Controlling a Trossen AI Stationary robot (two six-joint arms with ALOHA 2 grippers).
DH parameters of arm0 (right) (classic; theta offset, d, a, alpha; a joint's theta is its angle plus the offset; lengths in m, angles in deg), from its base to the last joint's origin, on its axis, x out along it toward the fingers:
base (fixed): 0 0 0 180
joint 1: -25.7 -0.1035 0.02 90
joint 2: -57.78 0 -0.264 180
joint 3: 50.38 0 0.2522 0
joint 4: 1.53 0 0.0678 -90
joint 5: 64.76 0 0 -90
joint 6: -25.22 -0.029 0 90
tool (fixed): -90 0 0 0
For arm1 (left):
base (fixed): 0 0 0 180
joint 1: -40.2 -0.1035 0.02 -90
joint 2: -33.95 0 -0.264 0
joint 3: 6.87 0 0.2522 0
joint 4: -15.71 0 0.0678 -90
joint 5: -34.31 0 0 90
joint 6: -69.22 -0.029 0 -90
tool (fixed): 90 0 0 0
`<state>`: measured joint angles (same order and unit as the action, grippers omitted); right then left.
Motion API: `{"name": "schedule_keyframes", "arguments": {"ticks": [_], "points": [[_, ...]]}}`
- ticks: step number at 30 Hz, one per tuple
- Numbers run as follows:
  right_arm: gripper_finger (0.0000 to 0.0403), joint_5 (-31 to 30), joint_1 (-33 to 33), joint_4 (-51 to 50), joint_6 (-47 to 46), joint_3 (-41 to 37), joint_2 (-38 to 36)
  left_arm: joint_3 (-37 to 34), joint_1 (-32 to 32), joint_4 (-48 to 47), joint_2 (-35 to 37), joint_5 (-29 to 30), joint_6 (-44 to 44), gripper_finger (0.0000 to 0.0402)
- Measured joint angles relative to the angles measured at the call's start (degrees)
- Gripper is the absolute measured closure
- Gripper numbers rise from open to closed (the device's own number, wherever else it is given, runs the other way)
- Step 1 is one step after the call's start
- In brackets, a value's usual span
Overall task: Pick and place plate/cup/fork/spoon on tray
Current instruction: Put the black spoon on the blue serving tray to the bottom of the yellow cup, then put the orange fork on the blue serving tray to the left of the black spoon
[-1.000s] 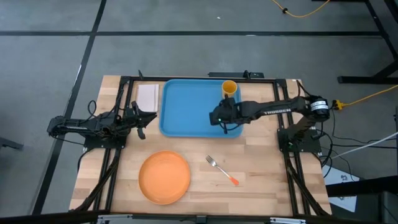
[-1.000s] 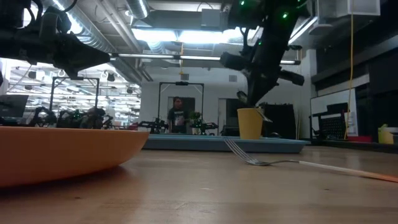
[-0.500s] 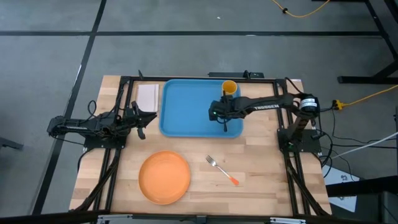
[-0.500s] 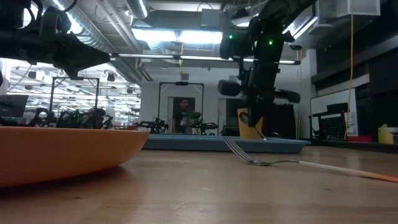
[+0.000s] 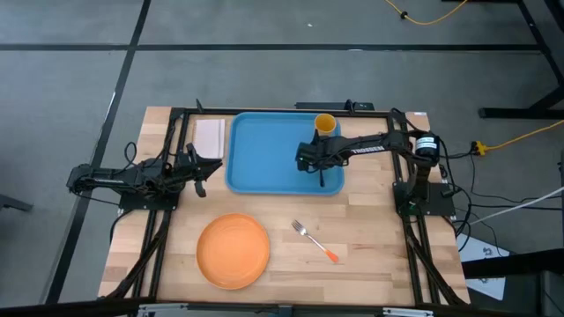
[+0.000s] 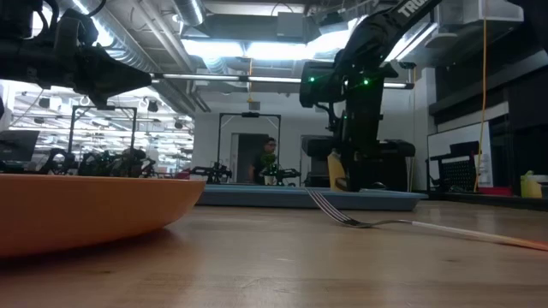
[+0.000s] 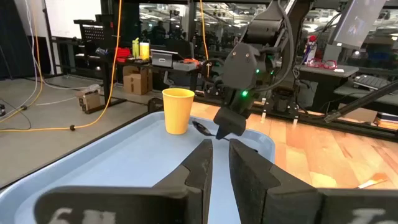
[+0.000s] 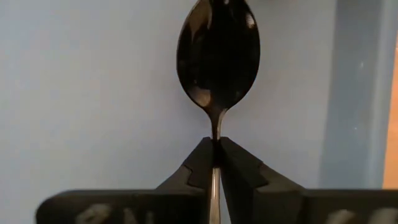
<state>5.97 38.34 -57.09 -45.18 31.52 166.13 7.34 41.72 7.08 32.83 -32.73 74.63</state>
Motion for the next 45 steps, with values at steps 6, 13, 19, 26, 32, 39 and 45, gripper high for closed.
{"name": "schedule_keyframes", "arguments": {"ticks": [6,13,19,26,32,39,45], "points": [[0.0346,-0.11,-0.06,0.07,0.01,0.00,0.31,0.01,0.00,0.02,0.00,-0.04,0.01,0.0354],[0.0300,-0.58,-0.04,-0.08,0.00,0.01,0.24,0.02,0.00,0.02,0.01,-0.04,0.02,0.0354],[0.0305,-0.76,-0.40,-1.71,-0.02,0.01,-1.95,0.00,0.00,0.02,0.01,-0.07,0.02,0.0354],[0.0311,-0.71,-8.12,-3.01,3.14,0.01,-6.93,0.00,0.00,0.02,0.01,-0.09,0.02,0.0354],[0.0312,3.03,-19.25,-0.75,7.84,0.02,-7.25,0.00,0.00,0.02,0.01,-0.07,0.02,0.0354],[0.0312,3.72,-27.50,4.66,6.18,0.02,-7.03,0.02,0.00,0.02,0.01,-0.07,0.00,0.0354],[0.0312,9.98,-32.21,5.88,6.09,0.02,-6.06,0.00,0.00,0.02,0.01,-0.07,0.02,0.0354]]}}
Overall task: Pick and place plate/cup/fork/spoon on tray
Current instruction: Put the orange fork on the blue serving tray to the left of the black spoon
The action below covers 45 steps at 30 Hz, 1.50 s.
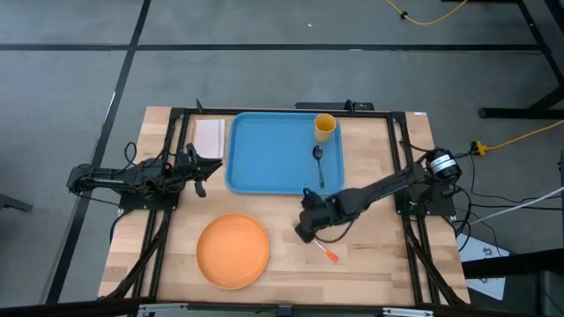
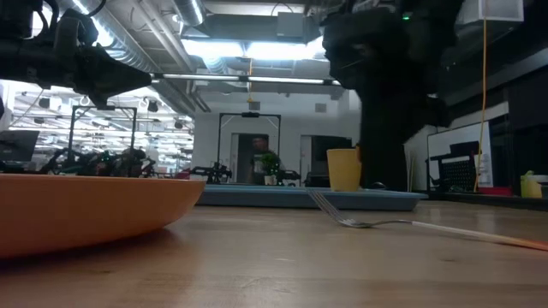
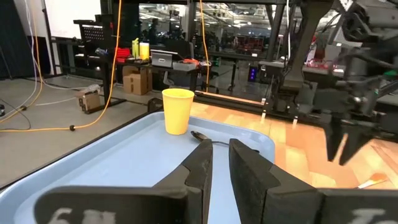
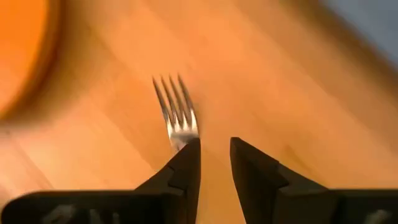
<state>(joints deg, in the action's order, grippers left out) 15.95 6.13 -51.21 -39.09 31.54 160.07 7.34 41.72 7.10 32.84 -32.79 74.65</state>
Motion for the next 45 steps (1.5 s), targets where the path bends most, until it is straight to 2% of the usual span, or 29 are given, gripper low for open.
{"name": "schedule_keyframes", "arguments": {"ticks": [7,10,22,25,30,33,38,43,45], "points": [[0.0312,1.03,-3.91,0.61,-1.61,0.00,3.47,0.01,0.00,0.01,0.00,0.01,0.00,0.0354],[0.0312,3.41,-4.52,2.35,-2.94,0.00,5.26,0.00,0.00,0.00,-0.02,0.00,0.00,0.0354],[0.0312,3.98,-5.80,1.80,-2.68,1.64,9.48,0.01,0.00,-0.02,0.00,0.00,0.00,0.0354],[0.0312,3.74,-5.80,1.74,-3.12,1.90,10.34,0.00,0.00,-0.04,-0.02,0.00,0.00,0.0354],[0.0312,0.08,-5.84,1.68,-7.31,1.88,10.57,0.01,0.00,-0.02,0.00,0.00,0.00,0.0354],[0.0326,0.31,-5.41,0.94,-7.46,1.86,10.59,0.02,0.00,-0.02,-0.02,0.00,0.00,0.0354],[0.0387,0.79,-4.57,-0.08,-6.60,1.79,10.65,0.00,0.00,0.00,-0.01,0.00,0.00,0.0354],[0.0391,0.98,-3.57,-0.14,-6.11,2.25,10.23,0.02,0.00,-0.02,0.00,0.00,0.00,0.0354],[0.0395,-2.62,-3.02,-2.22,-5.90,3.67,9.94,0.00,0.00,0.00,-0.01,0.00,0.00,0.0354]]}}
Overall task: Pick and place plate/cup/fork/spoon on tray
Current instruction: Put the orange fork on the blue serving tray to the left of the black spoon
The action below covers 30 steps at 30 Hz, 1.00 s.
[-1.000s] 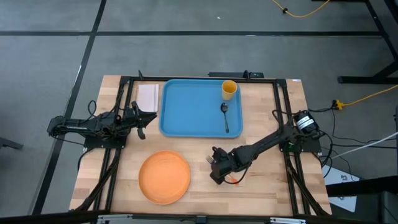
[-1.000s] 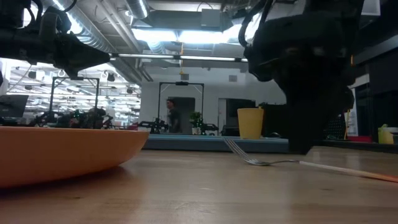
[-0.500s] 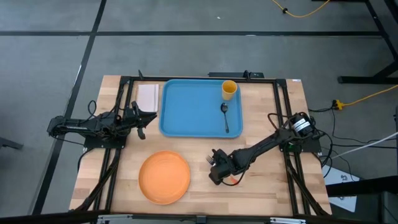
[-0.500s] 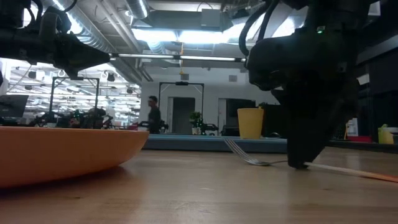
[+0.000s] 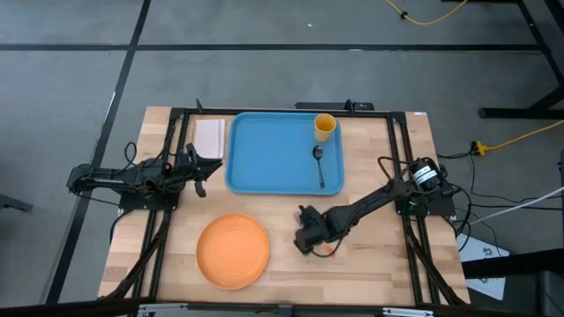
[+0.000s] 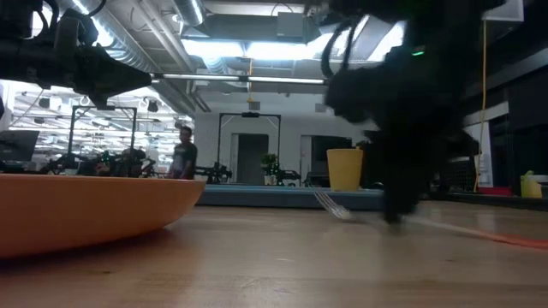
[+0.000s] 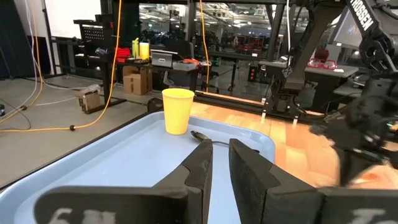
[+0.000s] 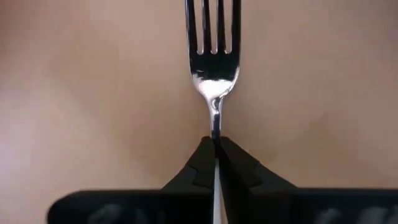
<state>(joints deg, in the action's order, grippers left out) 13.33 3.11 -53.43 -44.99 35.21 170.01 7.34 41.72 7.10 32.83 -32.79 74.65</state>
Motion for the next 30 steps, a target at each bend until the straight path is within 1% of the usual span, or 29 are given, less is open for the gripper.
{"name": "schedule_keyframes", "arguments": {"ticks": [4,8,11,13,15,20,22,26,30], "points": [[0.0397,-11.22,2.13,-5.05,1.82,5.61,-3.13,0.01,0.00,0.00,0.01,0.01,0.00,0.0354],[0.0397,-15.73,4.76,-13.46,4.25,9.90,-4.48,0.00,0.00,0.00,0.02,0.02,0.00,0.0354],[0.0398,-19.52,9.04,-20.01,2.91,12.28,-5.12,0.01,0.00,0.00,-0.01,0.01,0.00,0.0354],[0.0397,-19.74,12.72,-21.28,2.75,12.66,-5.09,0.02,0.00,0.00,0.00,0.00,0.00,0.0354],[0.0397,-18.60,16.56,-20.43,3.14,12.33,-4.97,0.02,0.00,0.00,0.01,0.00,0.00,0.0354],[0.0397,-14.98,24.23,-11.28,4.27,8.64,-5.00,0.02,0.00,0.00,-0.01,0.00,0.00,0.0354],[0.0397,-13.54,26.19,-5.27,6.31,6.64,-4.99,0.02,0.00,0.01,0.01,0.01,0.00,0.0354],[0.0397,-10.77,29.16,0.75,7.52,4.37,-4.99,0.02,0.00,0.02,0.00,0.00,0.00,0.0354],[0.0397,-11.20,31.13,1.97,7.02,3.86,-5.01,0.02,0.00,0.00,0.01,0.01,0.00,0.0354]]}}
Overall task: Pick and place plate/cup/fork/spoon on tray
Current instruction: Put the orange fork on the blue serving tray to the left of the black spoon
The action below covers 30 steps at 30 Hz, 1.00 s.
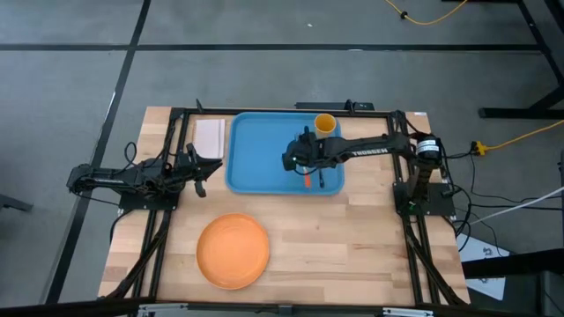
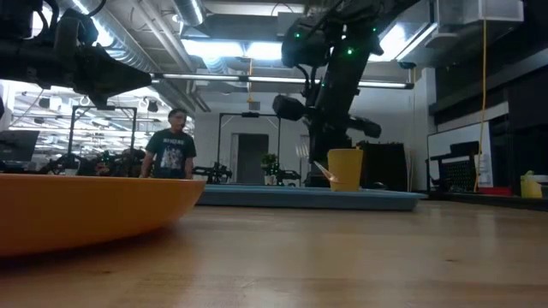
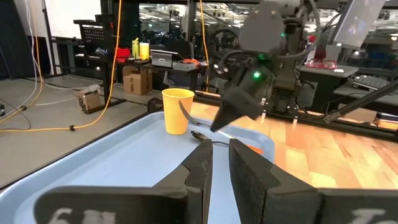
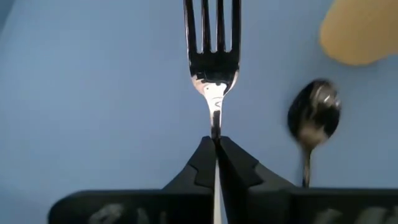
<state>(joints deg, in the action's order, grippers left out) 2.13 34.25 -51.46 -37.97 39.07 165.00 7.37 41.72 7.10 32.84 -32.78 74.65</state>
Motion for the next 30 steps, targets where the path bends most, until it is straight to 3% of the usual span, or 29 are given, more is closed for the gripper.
{"name": "schedule_keyframes", "arguments": {"ticks": [5,15,30], "points": [[0.0397,-1.23,1.57,-0.38,-7.27,-0.25,-0.04,-0.01,0.00,0.00,0.00,-0.01,0.00,0.0354],[0.0396,2.10,2.82,-2.66,-7.16,-0.25,0.91,0.00,0.00,0.00,-0.01,-0.01,0.00,0.0354],[0.0396,2.28,2.80,-1.28,-7.16,-0.27,3.80,0.00,0.00,0.02,0.00,-0.01,0.00,0.0354]]}}
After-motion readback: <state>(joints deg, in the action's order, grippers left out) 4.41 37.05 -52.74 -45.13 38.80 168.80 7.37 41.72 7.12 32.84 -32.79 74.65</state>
